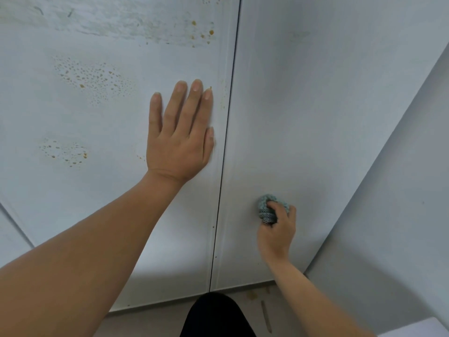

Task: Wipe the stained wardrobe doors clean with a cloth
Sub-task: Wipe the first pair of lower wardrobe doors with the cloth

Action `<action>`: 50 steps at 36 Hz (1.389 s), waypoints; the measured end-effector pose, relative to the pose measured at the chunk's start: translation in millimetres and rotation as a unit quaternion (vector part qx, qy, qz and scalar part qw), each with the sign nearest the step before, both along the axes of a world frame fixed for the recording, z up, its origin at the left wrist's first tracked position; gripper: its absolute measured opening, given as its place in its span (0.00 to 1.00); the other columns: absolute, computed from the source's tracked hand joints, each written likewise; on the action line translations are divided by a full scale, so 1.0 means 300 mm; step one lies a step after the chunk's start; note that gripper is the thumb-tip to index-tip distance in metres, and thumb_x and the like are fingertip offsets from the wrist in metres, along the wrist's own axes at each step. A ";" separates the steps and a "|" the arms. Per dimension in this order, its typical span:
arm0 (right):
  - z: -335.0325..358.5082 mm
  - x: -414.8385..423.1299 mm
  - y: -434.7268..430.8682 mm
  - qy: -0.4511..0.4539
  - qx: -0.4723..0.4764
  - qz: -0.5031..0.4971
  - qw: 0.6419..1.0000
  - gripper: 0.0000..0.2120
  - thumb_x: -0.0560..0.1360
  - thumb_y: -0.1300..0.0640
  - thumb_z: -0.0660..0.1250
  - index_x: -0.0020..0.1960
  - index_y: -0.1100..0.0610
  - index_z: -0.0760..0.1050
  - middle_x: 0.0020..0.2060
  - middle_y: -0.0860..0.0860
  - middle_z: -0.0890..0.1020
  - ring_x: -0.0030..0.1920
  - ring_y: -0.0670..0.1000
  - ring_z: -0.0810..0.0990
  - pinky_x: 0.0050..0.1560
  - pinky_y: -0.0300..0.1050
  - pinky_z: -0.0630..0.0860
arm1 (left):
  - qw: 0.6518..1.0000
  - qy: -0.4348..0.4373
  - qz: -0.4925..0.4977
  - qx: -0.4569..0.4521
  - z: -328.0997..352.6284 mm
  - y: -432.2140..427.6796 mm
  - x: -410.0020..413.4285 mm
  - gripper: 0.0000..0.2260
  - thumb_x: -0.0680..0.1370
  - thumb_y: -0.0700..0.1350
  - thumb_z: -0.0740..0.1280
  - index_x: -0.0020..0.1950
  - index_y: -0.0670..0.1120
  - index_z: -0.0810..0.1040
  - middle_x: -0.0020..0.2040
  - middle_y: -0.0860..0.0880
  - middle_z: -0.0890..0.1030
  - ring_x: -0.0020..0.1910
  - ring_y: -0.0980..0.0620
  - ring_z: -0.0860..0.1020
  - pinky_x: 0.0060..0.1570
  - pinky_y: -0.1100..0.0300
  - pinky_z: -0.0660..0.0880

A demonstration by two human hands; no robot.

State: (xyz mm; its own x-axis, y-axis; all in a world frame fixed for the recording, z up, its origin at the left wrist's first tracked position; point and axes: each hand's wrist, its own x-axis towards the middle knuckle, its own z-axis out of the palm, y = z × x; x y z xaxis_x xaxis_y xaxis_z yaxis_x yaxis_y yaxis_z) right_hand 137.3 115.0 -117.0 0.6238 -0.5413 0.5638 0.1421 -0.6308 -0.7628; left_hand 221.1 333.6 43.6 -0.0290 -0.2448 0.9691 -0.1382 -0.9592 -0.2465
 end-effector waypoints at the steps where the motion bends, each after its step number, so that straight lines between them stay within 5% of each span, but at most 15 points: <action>1: -0.005 0.000 -0.028 0.007 0.007 -0.014 1.000 0.22 0.65 0.78 0.65 0.54 0.61 0.81 0.52 0.52 0.72 0.44 0.56 0.77 0.47 0.42 0.71 | 1.000 0.001 0.000 -0.001 0.000 0.000 0.000 0.27 0.82 0.50 0.62 0.80 0.41 0.69 0.79 0.41 0.70 0.78 0.39 0.66 0.75 0.34 0.65; 5: -0.032 0.010 -0.052 0.037 0.026 -0.049 0.998 0.21 0.65 0.76 0.65 0.55 0.62 0.80 0.52 0.54 0.72 0.45 0.62 0.78 0.47 0.45 0.72 | 1.000 0.007 -0.004 -0.002 0.001 -0.005 -0.003 0.27 0.82 0.49 0.62 0.80 0.41 0.69 0.79 0.41 0.70 0.78 0.39 0.66 0.75 0.35 0.64; 7: -0.040 0.011 -0.007 0.017 -0.027 -0.016 0.999 0.18 0.67 0.73 0.66 0.55 0.62 0.80 0.54 0.58 0.74 0.48 0.64 0.78 0.48 0.52 0.77 | 1.000 0.008 -0.004 -0.002 0.001 -0.003 -0.005 0.27 0.82 0.50 0.63 0.80 0.41 0.69 0.79 0.41 0.70 0.78 0.40 0.66 0.75 0.35 0.64; 11: 0.017 0.004 0.088 -0.073 -0.170 0.098 0.978 0.13 0.73 0.63 0.65 0.55 0.61 0.82 0.56 0.57 0.76 0.55 0.58 0.78 0.56 0.42 0.75 | 1.000 0.009 0.000 0.000 0.001 0.000 -0.006 0.27 0.83 0.49 0.63 0.80 0.41 0.69 0.79 0.41 0.70 0.78 0.39 0.66 0.75 0.35 0.64; 16: 0.038 0.039 0.120 -0.147 -0.238 0.096 0.955 0.11 0.77 0.64 0.65 0.56 0.61 0.83 0.56 0.57 0.77 0.57 0.58 0.76 0.57 0.45 0.76 | 1.000 0.009 0.002 0.001 0.001 0.001 -0.007 0.27 0.83 0.50 0.63 0.80 0.41 0.69 0.79 0.41 0.69 0.78 0.39 0.66 0.76 0.35 0.63; 18: -0.025 0.043 0.102 -0.139 -0.311 0.135 0.930 0.09 0.80 0.59 0.68 0.56 0.60 0.84 0.55 0.56 0.79 0.56 0.55 0.76 0.51 0.43 0.77 | 1.000 0.010 -0.001 0.000 0.001 -0.002 -0.007 0.27 0.83 0.50 0.63 0.80 0.41 0.69 0.79 0.41 0.70 0.78 0.39 0.67 0.76 0.35 0.63; 22: -0.153 0.047 0.026 -0.083 -0.517 0.223 0.822 0.05 0.76 0.59 0.71 0.49 0.59 0.83 0.53 0.55 0.81 0.54 0.56 0.76 0.41 0.51 0.80 | 1.000 0.009 0.003 0.001 0.002 -0.001 -0.008 0.26 0.83 0.49 0.62 0.80 0.41 0.69 0.78 0.41 0.70 0.78 0.39 0.66 0.75 0.35 0.64; 28: 0.003 0.033 0.057 -0.178 -0.411 0.116 0.886 0.09 0.79 0.63 0.66 0.52 0.60 0.85 0.51 0.57 0.82 0.51 0.57 0.78 0.46 0.44 0.77 | 1.000 0.007 0.005 0.005 0.002 -0.002 -0.009 0.26 0.83 0.49 0.63 0.80 0.41 0.70 0.78 0.41 0.70 0.78 0.39 0.66 0.75 0.35 0.63; 36: -0.119 0.004 0.001 -0.053 -0.498 0.204 0.841 0.11 0.72 0.60 0.66 0.51 0.52 0.85 0.54 0.51 0.82 0.52 0.56 0.79 0.43 0.48 0.79 | 1.000 -0.017 0.015 0.009 -0.006 0.006 0.002 0.28 0.82 0.49 0.62 0.81 0.41 0.67 0.79 0.41 0.69 0.79 0.39 0.65 0.77 0.37 0.61; 38: -0.096 -0.028 -0.051 -0.027 -0.425 0.184 0.886 0.15 0.69 0.59 0.65 0.51 0.50 0.85 0.51 0.51 0.83 0.49 0.55 0.79 0.44 0.46 0.75 | 0.999 -0.027 0.015 0.012 -0.002 0.009 0.003 0.28 0.82 0.49 0.63 0.81 0.41 0.67 0.79 0.41 0.70 0.79 0.39 0.66 0.77 0.37 0.61; 42: -0.075 -0.083 -0.273 0.113 -0.133 0.007 0.985 0.14 0.72 0.58 0.70 0.54 0.45 0.85 0.50 0.47 0.84 0.50 0.51 0.80 0.47 0.43 0.75 | 0.999 -0.032 0.012 0.007 -0.002 0.001 0.000 0.27 0.81 0.47 0.63 0.80 0.41 0.68 0.78 0.40 0.71 0.78 0.39 0.68 0.76 0.36 0.63; 47: -0.048 -0.057 -0.543 0.111 0.209 -0.202 0.950 0.14 0.74 0.63 0.71 0.60 0.57 0.83 0.54 0.58 0.85 0.53 0.60 0.83 0.57 0.48 0.78 | 1.000 -0.023 0.007 0.008 -0.004 0.002 -0.004 0.28 0.81 0.47 0.63 0.81 0.41 0.67 0.79 0.41 0.70 0.78 0.38 0.67 0.75 0.34 0.64; 50: -0.043 -0.016 -0.601 0.102 0.310 -0.229 0.917 0.19 0.72 0.62 0.72 0.62 0.54 0.82 0.55 0.56 0.85 0.53 0.58 0.83 0.59 0.53 0.80 | 1.000 -0.019 0.006 0.009 -0.002 0.002 -0.007 0.28 0.81 0.47 0.63 0.81 0.41 0.67 0.79 0.40 0.69 0.78 0.38 0.66 0.75 0.34 0.64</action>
State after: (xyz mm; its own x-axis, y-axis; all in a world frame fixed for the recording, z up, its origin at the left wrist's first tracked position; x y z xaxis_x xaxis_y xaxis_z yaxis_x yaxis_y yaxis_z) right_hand 132.5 -65.3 -129.7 0.3099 -0.9497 -0.0441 -0.2157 -0.0251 -0.9761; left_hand 219.1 334.3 43.0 -0.0624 -0.2634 0.9627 -0.1164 -0.9560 -0.2691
